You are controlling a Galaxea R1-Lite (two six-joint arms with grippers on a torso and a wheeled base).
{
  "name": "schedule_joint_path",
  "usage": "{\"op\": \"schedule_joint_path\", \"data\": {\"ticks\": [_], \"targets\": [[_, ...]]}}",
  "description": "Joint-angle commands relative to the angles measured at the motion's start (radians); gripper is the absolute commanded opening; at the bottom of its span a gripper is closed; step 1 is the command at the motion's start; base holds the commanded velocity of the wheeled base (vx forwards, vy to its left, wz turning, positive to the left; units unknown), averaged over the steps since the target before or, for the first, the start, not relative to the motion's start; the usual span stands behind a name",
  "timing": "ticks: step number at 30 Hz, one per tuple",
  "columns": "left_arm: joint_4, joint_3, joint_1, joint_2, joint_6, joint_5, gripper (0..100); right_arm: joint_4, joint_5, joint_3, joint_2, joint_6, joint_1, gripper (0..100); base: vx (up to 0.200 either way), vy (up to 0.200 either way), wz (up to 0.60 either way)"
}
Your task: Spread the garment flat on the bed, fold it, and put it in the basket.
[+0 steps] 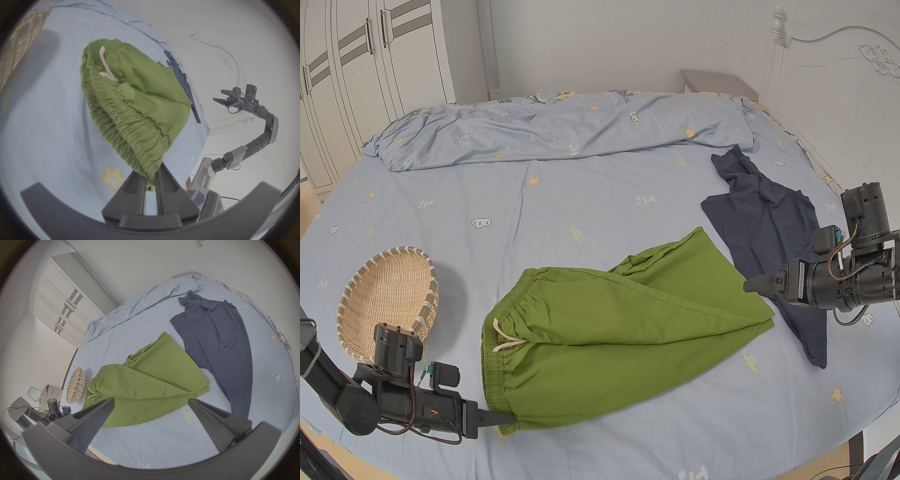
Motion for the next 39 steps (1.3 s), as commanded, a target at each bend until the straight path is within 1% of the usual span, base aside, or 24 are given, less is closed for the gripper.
{"op": "schedule_joint_path", "data": {"ticks": [1,2,4,5,8,9,11,12,13,14,15,16,17,18,19,23,24,25,26,27,29,33,34,39], "targets": [[0.214,-0.016,0.024,-0.159,-0.053,-0.001,0,0.005,0.003,0.003,0.007,0.000,-0.003,100,0.000,0.000,0.00],[0.269,-0.025,0.042,-0.166,-0.053,-0.001,0,0.008,0.005,0.012,0.018,0.000,-0.013,100,0.000,0.000,0.00],[0.299,-0.030,0.056,-0.172,-0.052,-0.001,0,0.008,0.008,0.017,0.029,-0.001,-0.026,100,0.000,0.000,0.00],[0.344,-0.030,0.080,-0.179,-0.047,-0.002,0,0.013,0.016,0.018,0.058,-0.001,-0.042,100,0.000,0.000,0.00],[0.404,-0.033,0.134,-0.176,-0.009,-0.001,0,0.039,0.026,0.005,0.119,-0.001,-0.088,100,0.000,0.000,0.00],[0.404,-0.033,0.134,-0.176,-0.009,-0.001,0,0.039,0.026,0.005,0.119,-0.001,-0.088,100,0.000,0.000,0.00],[0.461,-0.033,0.186,-0.170,0.071,-0.001,0,0.050,0.102,-0.018,0.184,0.002,-0.156,100,0.000,0.000,0.00],[0.491,-0.033,0.209,-0.169,0.114,-0.001,0,0.051,0.178,-0.032,0.213,0.002,-0.207,100,0.000,0.000,0.00],[0.496,-0.033,0.214,-0.169,0.122,-0.001,0,0.051,0.190,-0.034,0.218,0.002,-0.214,100,0.000,0.000,0.00],[0.503,-0.033,0.224,-0.166,0.140,-0.001,0,0.051,0.227,-0.035,0.230,-0.001,-0.233,100,0.000,0.000,0.00],[0.505,-0.033,0.228,-0.162,0.145,-0.001,0,0.051,0.237,-0.035,0.234,-0.003,-0.237,100,0.000,0.000,0.00],[0.505,-0.031,0.232,-0.155,0.157,-0.001,0,0.048,0.261,-0.026,0.267,-0.029,-0.251,100,0.000,0.000,0.00],[0.505,-0.031,0.232,-0.153,0.158,-0.001,0,0.048,0.267,-0.023,0.282,-0.058,-0.254,100,0.000,0.000,0.00],[0.505,-0.031,0.232,-0.153,0.158,-0.001,0,0.048,0.267,-0.023,0.282,-0.058,-0.254,100,0.000,0.000,0.00],[0.503,-0.031,0.232,-0.150,0.158,-0.001,0,0.048,0.284,-0.009,0.302,-0.109,-0.259,100,0.000,0.000,0.00],[0.499,-0.033,0.232,-0.141,0.158,-0.001,0,0.045,0.493,0.029,0.308,-0.184,-0.282,100,0.000,0.000,0.00],[0.499,-0.034,0.232,-0.136,0.158,-0.002,0,0.045,0.517,0.034,0.311,-0.204,-0.296,100,0.000,0.000,0.00],[0.497,-0.036,0.232,-0.133,0.158,-0.004,0,0.045,0.543,0.037,0.323,-0.245,-0.315,100,0.000,0.000,0.00],[0.497,-0.036,0.232,-0.133,0.158,-0.004,0,0.045,0.543,0.037,0.327,-0.251,-0.317,100,0.000,0.000,0.00],[0.496,-0.045,0.232,-0.129,0.158,-0.007,0,0.048,0.545,0.044,0.365,-0.327,-0.340,100,0.000,0.000,0.00],[0.496,-0.050,0.232,-0.123,0.158,-0.008,0,0.047,0.545,0.060,0.396,-0.385,-0.355,100,0.000,0.000,0.00],[0.494,-0.050,0.232,-0.123,0.158,-0.008,0,0.044,0.562,0.066,0.417,-0.391,-0.360,100,0.000,0.000,0.00],[0.494,-0.050,0.234,-0.123,0.158,-0.010,0,0.042,0.603,0.074,0.422,-0.396,-0.366,100,0.000,0.000,0.00],[0.493,-0.050,0.232,-0.123,0.160,-0.010,0,0.028,0.620,0.092,0.429,-0.408,-0.361,100,0.000,0.000,0.00]]}}
